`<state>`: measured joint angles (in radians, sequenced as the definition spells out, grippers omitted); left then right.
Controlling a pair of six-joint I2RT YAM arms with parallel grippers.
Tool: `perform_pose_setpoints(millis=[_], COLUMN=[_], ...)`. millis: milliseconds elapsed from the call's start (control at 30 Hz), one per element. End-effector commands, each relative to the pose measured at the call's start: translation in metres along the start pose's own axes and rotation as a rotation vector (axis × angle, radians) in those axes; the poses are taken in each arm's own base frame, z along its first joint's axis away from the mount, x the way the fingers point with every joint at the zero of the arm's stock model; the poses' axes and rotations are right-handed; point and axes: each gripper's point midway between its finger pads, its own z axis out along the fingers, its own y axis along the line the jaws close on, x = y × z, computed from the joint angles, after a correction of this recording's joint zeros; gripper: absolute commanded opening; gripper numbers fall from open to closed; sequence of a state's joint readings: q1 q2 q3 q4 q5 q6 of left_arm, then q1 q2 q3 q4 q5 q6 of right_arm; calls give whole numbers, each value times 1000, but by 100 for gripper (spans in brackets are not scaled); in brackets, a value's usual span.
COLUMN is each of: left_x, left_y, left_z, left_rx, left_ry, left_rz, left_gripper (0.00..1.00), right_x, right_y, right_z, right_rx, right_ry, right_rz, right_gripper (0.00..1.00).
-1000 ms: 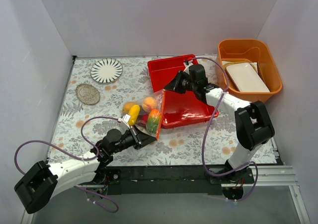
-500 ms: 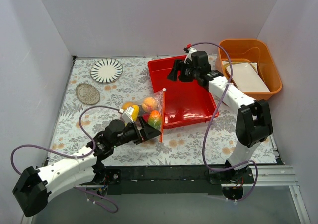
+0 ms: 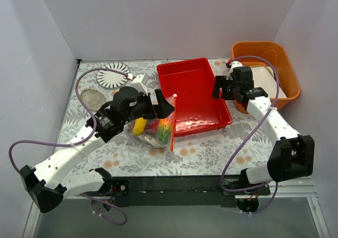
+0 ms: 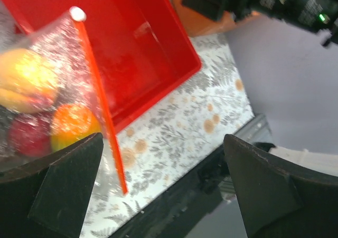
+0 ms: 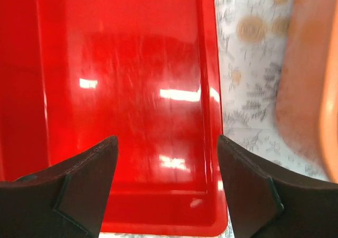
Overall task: Place the food in the zip-top bag and seal the zipper
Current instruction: Reset both arms
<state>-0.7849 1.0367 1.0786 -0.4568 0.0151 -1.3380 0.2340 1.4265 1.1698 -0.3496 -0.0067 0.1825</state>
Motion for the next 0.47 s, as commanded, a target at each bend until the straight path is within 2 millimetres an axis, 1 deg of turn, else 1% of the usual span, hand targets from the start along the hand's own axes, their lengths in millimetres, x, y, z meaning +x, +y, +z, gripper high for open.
perform_pose_setpoints(millis=[0, 33, 67, 100, 133, 167, 200, 233, 267, 300, 333, 367, 400, 433], left_x=[-37, -43, -46, -61, -65, -67, -80, -81, -86, -95, -97, -99, -115, -121], left_y=[32, 34, 38, 54, 62, 66, 83, 96, 105, 121, 135, 147, 167, 179], left_z=[7, 9, 13, 17, 20, 23, 23, 30, 30, 29, 31, 31, 23, 18], left_rx=[-99, -87, -76, -101, -104, -85, -111, -128, -138, -155, -179, -196, -243, -284], left_ry=[-19, -16, -4, -27, -24, -9, -35, -22, -24, -45, -44, -51, -109, -147], left_rz=[81, 71, 56, 30, 17, 5, -19, -39, -54, -81, -109, -132, -146, -157], left_gripper=[98, 98, 98, 98, 98, 98, 98, 98, 98, 98, 98, 98, 98, 98], right_x=[19, 30, 33, 33, 34, 40, 37, 37, 42, 38, 40, 40, 45, 47], right_y=[-6, -10, -12, -13, -17, -22, -24, -26, -29, -31, -35, -39, -48, -55], right_z=[-17, -17, -18, -23, -25, -26, -33, -35, -36, -42, -45, -47, -53, -56], right_rx=[2, 14, 17, 17, 35, 56, 69, 79, 88, 106, 123, 146, 198, 236], right_ry=[11, 35, 37, 24, 18, 21, -5, -16, -21, -51, -62, -79, -94, -106], right_rz=[-55, -52, -50, -52, -48, -48, -49, -41, -39, -42, -36, -25, -16, -6], right_gripper=[82, 83, 83, 83, 83, 83, 83, 83, 83, 83, 83, 83, 83, 84])
